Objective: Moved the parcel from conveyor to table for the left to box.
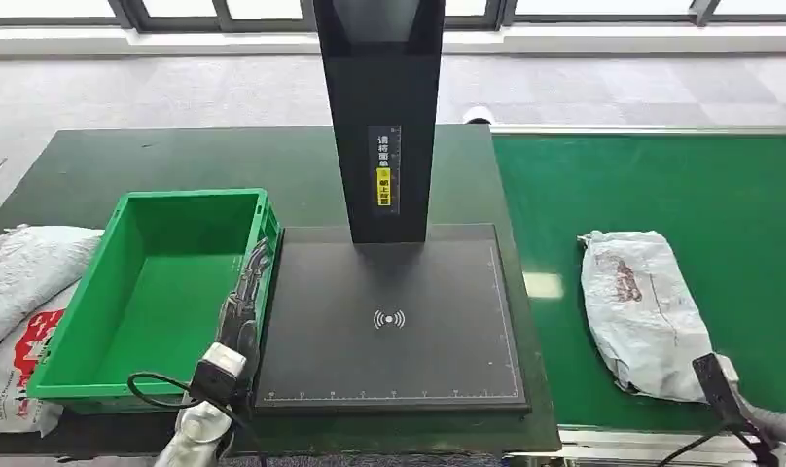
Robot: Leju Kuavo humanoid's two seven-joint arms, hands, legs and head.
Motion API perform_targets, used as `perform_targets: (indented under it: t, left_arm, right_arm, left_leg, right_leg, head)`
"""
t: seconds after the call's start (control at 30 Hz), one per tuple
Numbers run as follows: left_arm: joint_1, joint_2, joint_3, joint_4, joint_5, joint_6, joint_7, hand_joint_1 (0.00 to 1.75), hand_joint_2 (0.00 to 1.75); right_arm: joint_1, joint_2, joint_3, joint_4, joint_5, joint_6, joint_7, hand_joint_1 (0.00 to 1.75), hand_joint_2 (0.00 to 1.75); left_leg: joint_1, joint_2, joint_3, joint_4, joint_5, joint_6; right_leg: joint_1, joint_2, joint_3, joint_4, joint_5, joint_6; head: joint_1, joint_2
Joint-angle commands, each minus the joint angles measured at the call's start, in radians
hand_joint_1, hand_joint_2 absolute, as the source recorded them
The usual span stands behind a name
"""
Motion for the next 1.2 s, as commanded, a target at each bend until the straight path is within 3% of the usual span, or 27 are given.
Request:
perform_targets:
  t: [0.03, 0.57, 0.73, 0.9, 1.03, 1.07, 1.1, 1.13, 1.2]
  left_arm:
    - [-0.010, 0.038, -0.028, 0.034, 0.004, -0.002, 0.003, 0.00, 0.00]
    - [-0.011, 0.036, -0.026, 0.037, 0.006, -0.005, 0.003, 0.00, 0.00]
    - [-0.023, 0.016, -0.012, 0.050, 0.013, -0.038, 0.003, 0.00, 0.00]
    - [-0.023, 0.011, 0.004, 0.035, 0.020, -0.053, 0.003, 0.00, 0.00]
    - [-0.039, 0.005, 0.000, 0.049, 0.009, -0.055, 0.003, 0.00, 0.00]
    - [-0.058, 0.003, -0.001, 0.071, -0.004, -0.041, 0.006, 0.00, 0.00]
    - [-0.077, -0.009, 0.002, 0.093, -0.016, -0.019, 0.009, 0.00, 0.00]
    - [-0.084, -0.021, 0.009, 0.098, -0.014, 0.016, 0.027, 0.00, 0.00]
    - [-0.083, -0.016, -0.001, 0.094, -0.015, 0.016, 0.028, 0.00, 0.00]
  right_arm:
    - [0.006, 0.058, -0.003, -0.108, -0.012, 0.012, 0.000, 0.00, 1.75]
    - [0.007, 0.058, 0.008, -0.116, -0.054, -0.011, -0.035, 0.00, 1.75]
    - [0.102, 0.094, 0.054, -0.438, -0.213, 0.089, -0.078, 0.00, 1.75]
    - [0.137, 0.117, 0.078, -0.527, -0.311, 0.091, -0.150, 0.00, 1.75]
    - [0.099, 0.107, 0.112, -0.413, -0.291, 0.112, -0.125, 0.00, 1.75]
    - [0.084, 0.058, 0.197, -0.254, -0.135, 0.255, 0.031, 0.00, 1.75]
    - [0.028, 0.082, 0.174, -0.125, -0.081, 0.328, 0.059, 0.00, 1.75]
    - [-0.017, 0.090, 0.171, 0.021, -0.083, 0.232, 0.012, 0.00, 1.75]
    - [-0.042, 0.094, 0.176, 0.091, -0.079, 0.179, 0.002, 0.00, 1.75]
  left_leg:
    - [-0.001, 0.005, 0.001, -0.004, 0.002, 0.004]
    - [-0.001, 0.004, -0.001, -0.002, 0.001, 0.002]
    - [-0.002, 0.004, -0.002, -0.002, 0.001, 0.003]
    - [-0.001, 0.003, -0.002, -0.002, 0.001, 0.002]
    - [-0.001, 0.006, -0.002, -0.003, 0.002, 0.003]
    - [0.000, 0.005, -0.001, -0.001, 0.001, 0.002]
    - [-0.001, 0.005, -0.002, -0.002, 0.001, 0.003]
    - [0.000, 0.004, -0.002, -0.002, 0.002, 0.003]
    - [0.002, 0.008, 0.000, -0.004, 0.002, 0.003]
  right_leg:
    - [0.000, 0.003, -0.001, -0.004, 0.003, -0.002]
    - [0.000, 0.002, -0.002, -0.001, 0.002, -0.001]
    - [-0.001, 0.002, -0.003, -0.001, 0.002, -0.001]
    - [-0.001, 0.002, -0.003, -0.001, 0.002, -0.001]
    - [-0.001, 0.004, -0.003, -0.003, 0.003, -0.001]
    - [0.000, 0.003, -0.002, -0.001, 0.002, -0.001]
    - [0.000, 0.003, -0.002, -0.002, 0.003, -0.001]
    - [0.001, 0.002, -0.002, -0.003, 0.003, -0.001]
    - [0.003, 0.006, 0.000, -0.007, 0.006, -0.001]
  head:
    - [0.000, 0.000]
    - [0.000, 0.000]
    - [0.000, 0.000]
    - [0.000, 0.000]
    - [0.000, 0.000]
    - [0.000, 0.000]
    - [0.000, 0.000]
    - [0.000, 0.000]
    - [0.000, 0.000]
